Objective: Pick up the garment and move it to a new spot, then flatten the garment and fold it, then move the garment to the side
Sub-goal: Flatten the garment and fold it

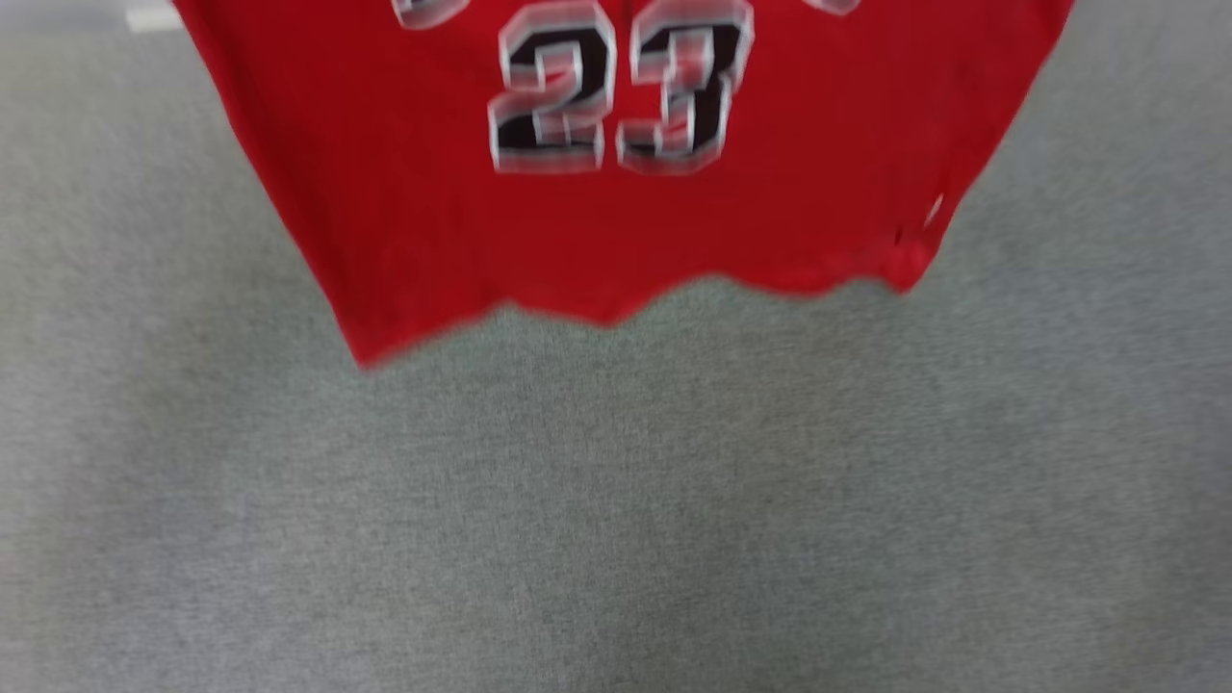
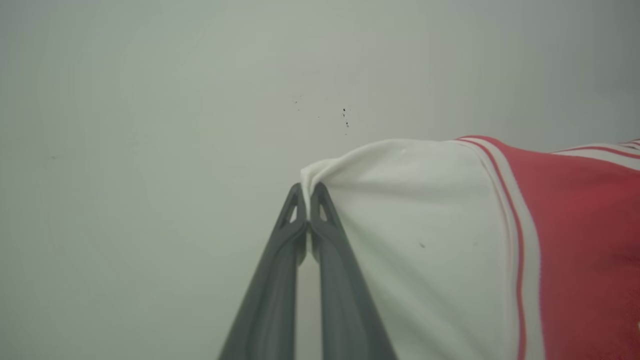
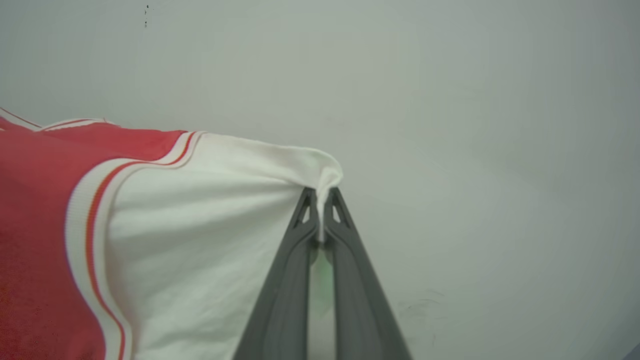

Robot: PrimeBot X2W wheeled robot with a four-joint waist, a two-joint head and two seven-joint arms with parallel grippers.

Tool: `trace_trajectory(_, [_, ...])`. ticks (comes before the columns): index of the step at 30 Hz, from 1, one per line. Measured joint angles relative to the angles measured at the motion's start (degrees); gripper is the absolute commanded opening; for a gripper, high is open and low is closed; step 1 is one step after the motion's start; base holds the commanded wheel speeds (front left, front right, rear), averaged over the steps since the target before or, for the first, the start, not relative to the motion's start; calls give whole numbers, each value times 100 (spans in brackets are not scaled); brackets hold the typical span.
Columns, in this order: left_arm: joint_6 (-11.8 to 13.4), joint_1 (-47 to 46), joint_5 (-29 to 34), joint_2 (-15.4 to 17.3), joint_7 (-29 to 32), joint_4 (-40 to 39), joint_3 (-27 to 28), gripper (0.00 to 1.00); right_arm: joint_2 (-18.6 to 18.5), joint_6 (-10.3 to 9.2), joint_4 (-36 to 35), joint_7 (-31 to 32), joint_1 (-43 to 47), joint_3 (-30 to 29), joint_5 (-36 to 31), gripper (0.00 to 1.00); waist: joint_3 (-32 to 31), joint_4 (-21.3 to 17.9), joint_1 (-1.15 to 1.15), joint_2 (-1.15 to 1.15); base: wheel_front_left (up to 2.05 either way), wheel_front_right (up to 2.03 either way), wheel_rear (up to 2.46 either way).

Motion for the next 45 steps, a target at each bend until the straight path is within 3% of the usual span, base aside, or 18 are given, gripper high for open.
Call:
trace_trajectory(6, [-377,-2052,363,-515,-297,1315,-594,0,16,1,879,-374,-1306,175,-147,0,788,80,0,0,0,0,0])
trace_trajectory(12, [-581,-3533,559,-994,-753,2543,-814,0,130,1,1746,-837,-2557,312,-512,0,1461,210,1,0,0,0,0])
trace_trajectory(16, [-670,-4127,592,-1343,-1201,3244,-867,0,203,1,2379,-1061,-3180,312,-854,0,1813,338,1,0,0,0,0])
trace_trajectory(22, [-884,-4334,560,-1756,-1703,3983,-1045,0,366,1,3003,-1510,-3339,408,-991,0,2152,579,1,0,0,0,0])
trace_trajectory(27, [-1124,-3881,498,-2086,-2045,4525,-1298,0,346,0,3319,-1802,-2999,653,-964,0,2271,728,1,0,0,0,0])
trace_trajectory(34, [-1307,-2586,388,-2543,-2475,5049,-1535,0,319,0,3519,-2114,-1840,1035,-744,0,1931,800,0,0,0,0,0])
trace_trajectory(41, [-1373,-716,411,-2606,-2573,4998,-1628,0,364,1,3506,-2337,-192,1316,-311,0,1229,754,-1,0,0,0,0])
trace_trajectory(45, [-1385,547,379,-2487,-2574,4677,-1619,0,333,0,3319,-2286,907,1590,-14,0,719,703,-1,0,0,0,0])
